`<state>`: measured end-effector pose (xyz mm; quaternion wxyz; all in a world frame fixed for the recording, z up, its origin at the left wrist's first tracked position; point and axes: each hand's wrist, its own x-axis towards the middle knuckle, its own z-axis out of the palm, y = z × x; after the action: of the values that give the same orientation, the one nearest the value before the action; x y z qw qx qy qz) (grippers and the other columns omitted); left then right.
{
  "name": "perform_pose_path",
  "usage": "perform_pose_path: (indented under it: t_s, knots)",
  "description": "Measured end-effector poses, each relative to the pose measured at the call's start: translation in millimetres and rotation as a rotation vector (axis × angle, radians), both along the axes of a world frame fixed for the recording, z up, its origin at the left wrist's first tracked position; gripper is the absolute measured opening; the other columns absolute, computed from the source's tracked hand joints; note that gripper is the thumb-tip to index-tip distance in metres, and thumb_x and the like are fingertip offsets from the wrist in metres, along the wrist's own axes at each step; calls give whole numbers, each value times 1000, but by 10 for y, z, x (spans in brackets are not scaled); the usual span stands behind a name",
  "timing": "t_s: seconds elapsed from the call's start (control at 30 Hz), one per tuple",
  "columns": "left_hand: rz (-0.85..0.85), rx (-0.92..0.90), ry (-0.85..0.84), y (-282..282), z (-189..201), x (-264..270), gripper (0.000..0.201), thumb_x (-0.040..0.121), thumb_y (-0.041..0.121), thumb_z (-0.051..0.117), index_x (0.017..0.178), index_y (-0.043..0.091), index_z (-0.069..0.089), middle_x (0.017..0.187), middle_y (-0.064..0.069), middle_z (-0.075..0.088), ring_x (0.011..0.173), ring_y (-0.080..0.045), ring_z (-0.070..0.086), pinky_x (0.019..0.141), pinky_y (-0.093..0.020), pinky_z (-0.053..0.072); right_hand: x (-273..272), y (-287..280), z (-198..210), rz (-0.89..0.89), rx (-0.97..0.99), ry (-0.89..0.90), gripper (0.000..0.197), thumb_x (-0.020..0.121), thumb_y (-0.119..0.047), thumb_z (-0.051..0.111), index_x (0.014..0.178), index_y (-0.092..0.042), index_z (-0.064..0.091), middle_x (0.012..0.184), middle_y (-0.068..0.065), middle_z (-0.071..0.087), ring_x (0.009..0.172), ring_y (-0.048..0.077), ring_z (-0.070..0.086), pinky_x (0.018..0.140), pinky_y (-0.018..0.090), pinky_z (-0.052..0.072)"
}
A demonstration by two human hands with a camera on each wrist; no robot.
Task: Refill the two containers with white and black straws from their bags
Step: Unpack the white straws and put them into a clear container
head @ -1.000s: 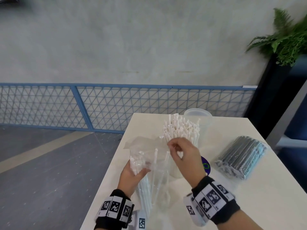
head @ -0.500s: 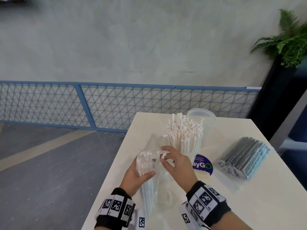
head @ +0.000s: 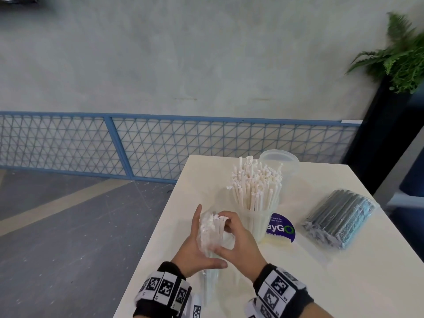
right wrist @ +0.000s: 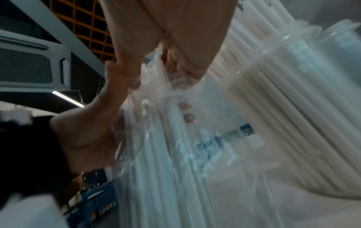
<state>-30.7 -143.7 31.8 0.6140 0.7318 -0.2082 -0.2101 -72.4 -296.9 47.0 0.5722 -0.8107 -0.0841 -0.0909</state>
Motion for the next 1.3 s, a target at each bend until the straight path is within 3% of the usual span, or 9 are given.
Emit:
perform_pose_path:
  t_s: [0.2, 0.3, 0.43, 0.6, 0.7, 0.83, 0.97, 1.13, 1.3]
  knots:
    - [-17, -7, -127, -50, 43, -19, 145, 47, 10, 91, 128, 59, -19, 149, 3, 28, 129, 1, 43, 100, -20, 43, -14, 106, 40, 21, 31, -31, 37, 70, -38, 69, 104, -33, 59, 105, -12, 60, 100, 3, 58, 87, 15, 44]
    - [57, -5, -202, -159, 79, -26, 142, 42, -1, 91, 131, 48, -8, 141, 8, 35, 117, 18, 44, 86, -3, 42, 19, 156, 118, 23, 21, -13, 39, 66, -41, 70, 101, -41, 53, 105, -7, 59, 97, -1, 57, 81, 8, 42]
    - [133, -32, -163, -280, 27, -52, 124, 45, 31, 87, 134, 52, 4, 124, -4, 56, 111, -7, 60, 90, -20, 51, 36, 196, 112, -112, 104, 71, 25, 64, -33, 75, 81, -37, 57, 81, -10, 67, 78, -4, 63, 68, 9, 45]
    - [-89, 264, -96, -221, -39, -142, 74, 85, 60, 41, 144, 19, 27, 137, 2, 51, 114, 9, 50, 86, 6, 29, 75, 43, 84, -197, 224, 124, 31, 74, -4, 74, 79, -29, 59, 77, -11, 65, 67, -12, 61, 62, 6, 45]
    - [-24, 257, -104, -238, -119, -162, 61, 91, 57, 21, 145, 28, 21, 137, 17, 43, 115, 21, 42, 96, 1, 28, 94, -45, 85, -200, 240, 116, 23, 75, -7, 74, 78, -25, 60, 74, -4, 65, 66, -4, 61, 64, 13, 48]
    - [86, 313, -206, -277, -161, -173, 46, 99, 33, 27, 133, 7, 45, 89, 22, 60, 79, 19, 54, 74, -2, 38, 129, -82, 127, -283, 355, 92, 17, 76, -17, 75, 74, -4, 63, 69, 8, 69, 69, 16, 66, 68, 22, 51]
    - [81, 317, -310, -282, -169, -176, 40, 101, 32, 26, 139, 40, 31, 123, 26, 51, 111, 15, 49, 91, -1, 34, 149, -157, 335, -360, 490, -14, 23, 80, -19, 70, 75, 2, 64, 65, 2, 69, 65, 3, 63, 67, 6, 45]
    - [148, 338, -224, -233, -297, -128, 39, 101, 28, 27, 137, 24, 40, 129, 18, 44, 124, 1, 43, 95, 1, 27, 148, -199, 394, -229, 505, -10, 18, 74, -15, 74, 79, -2, 63, 65, -2, 67, 70, 8, 64, 72, 12, 48]
    - [193, 246, -67, -262, -433, -142, 34, 101, 21, 30, 130, 27, 47, 127, 10, 56, 116, -6, 54, 104, -30, 43, -7, -93, -89, -84, 230, 203, 19, 68, -10, 80, 81, -14, 67, 73, -4, 71, 75, 8, 68, 70, 20, 52]
